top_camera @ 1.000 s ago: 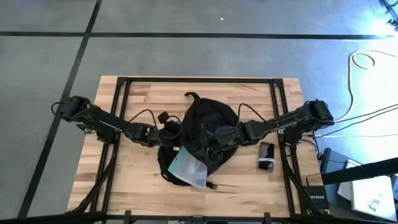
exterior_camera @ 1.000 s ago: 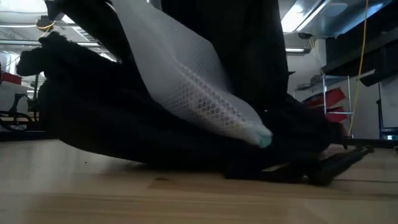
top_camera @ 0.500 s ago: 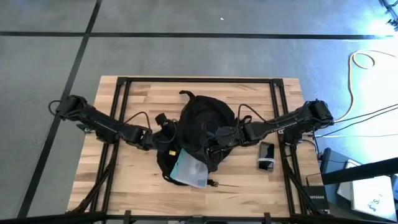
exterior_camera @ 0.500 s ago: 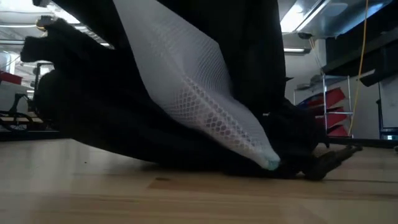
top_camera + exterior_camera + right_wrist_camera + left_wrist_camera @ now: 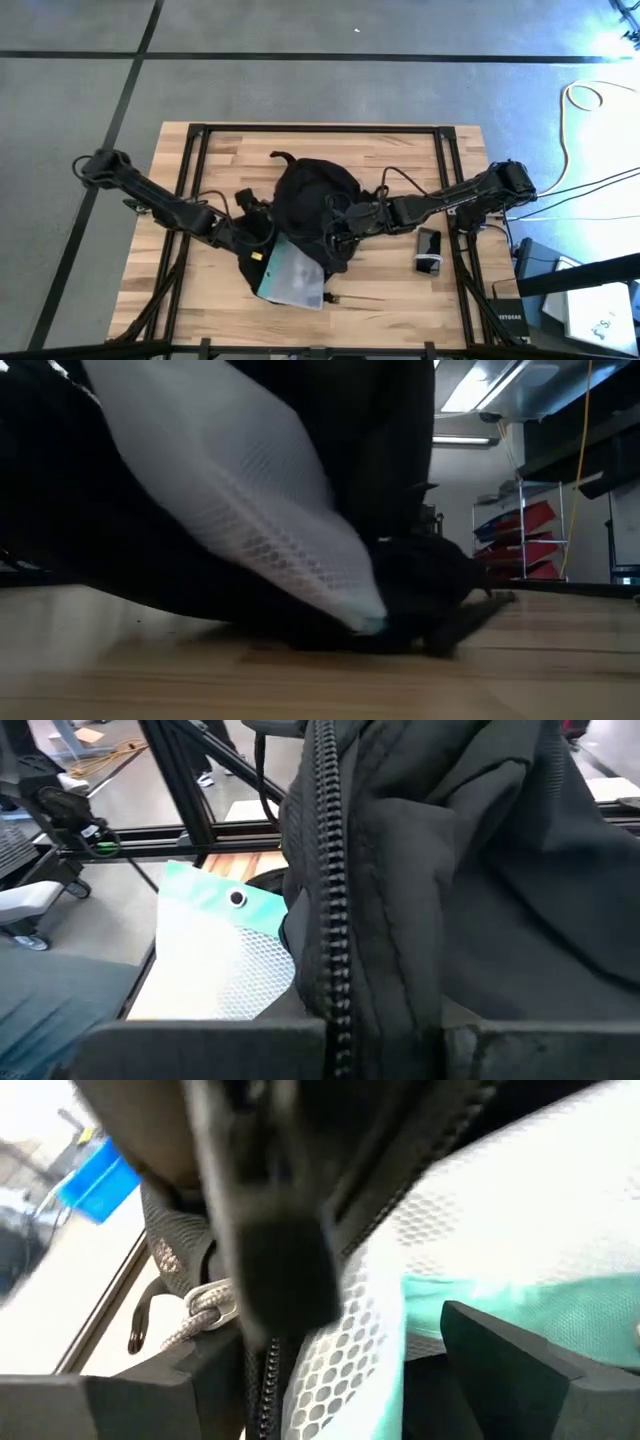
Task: Unpack backpack
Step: Put the transparent zipper bag into the black backpack
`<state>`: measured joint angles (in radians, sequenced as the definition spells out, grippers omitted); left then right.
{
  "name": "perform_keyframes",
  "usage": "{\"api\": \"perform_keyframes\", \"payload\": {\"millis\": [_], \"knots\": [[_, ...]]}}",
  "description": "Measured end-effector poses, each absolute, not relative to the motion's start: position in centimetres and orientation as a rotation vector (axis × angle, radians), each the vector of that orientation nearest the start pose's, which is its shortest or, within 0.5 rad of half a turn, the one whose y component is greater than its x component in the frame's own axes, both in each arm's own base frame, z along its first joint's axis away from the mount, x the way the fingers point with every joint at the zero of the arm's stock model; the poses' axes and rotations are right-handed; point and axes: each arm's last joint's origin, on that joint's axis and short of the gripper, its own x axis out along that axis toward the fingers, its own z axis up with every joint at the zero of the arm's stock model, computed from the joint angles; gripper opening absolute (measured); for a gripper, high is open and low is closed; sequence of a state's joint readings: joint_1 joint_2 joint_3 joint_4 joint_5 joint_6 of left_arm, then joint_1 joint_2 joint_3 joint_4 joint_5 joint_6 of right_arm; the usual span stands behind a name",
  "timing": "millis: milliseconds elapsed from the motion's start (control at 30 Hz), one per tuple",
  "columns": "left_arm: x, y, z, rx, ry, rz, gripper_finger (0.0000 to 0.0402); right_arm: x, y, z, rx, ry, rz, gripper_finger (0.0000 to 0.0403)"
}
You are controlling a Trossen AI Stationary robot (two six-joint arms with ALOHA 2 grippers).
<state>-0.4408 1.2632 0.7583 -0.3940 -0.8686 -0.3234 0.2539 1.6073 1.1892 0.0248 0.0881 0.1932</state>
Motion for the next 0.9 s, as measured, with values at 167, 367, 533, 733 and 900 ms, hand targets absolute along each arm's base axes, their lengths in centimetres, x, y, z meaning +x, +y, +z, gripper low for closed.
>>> {"api": "perform_keyframes", "payload": {"millis": [167, 367, 533, 733, 900], "knots": [[22.1, -7.9, 22.9, 0.192, 0.588, 0.527, 0.0279, 35.6, 8.9, 28.4, 0.115, 0.414, 0.097, 0.0003], [22.8, -8.4, 23.7, 0.185, 0.514, 0.475, 0.0279, 35.5, 8.9, 28.3, 0.111, 0.426, 0.092, 0.0003], [22.3, -8.0, 23.1, 0.255, 0.589, 0.502, 0.0279, 35.5, 8.9, 28.3, 0.111, 0.426, 0.092, 0.0003], [21.5, -5.9, 22.1, 0.23, 0.711, 0.629, 0.0279, 35.5, 8.8, 28.3, 0.116, 0.423, 0.076, 0.0003], [22.7, -6.3, 22.4, 0.042, 0.689, 0.454, 0.0279, 35.6, 8.6, 28.3, 0.118, 0.427, 0.076, 0.0003]]}}
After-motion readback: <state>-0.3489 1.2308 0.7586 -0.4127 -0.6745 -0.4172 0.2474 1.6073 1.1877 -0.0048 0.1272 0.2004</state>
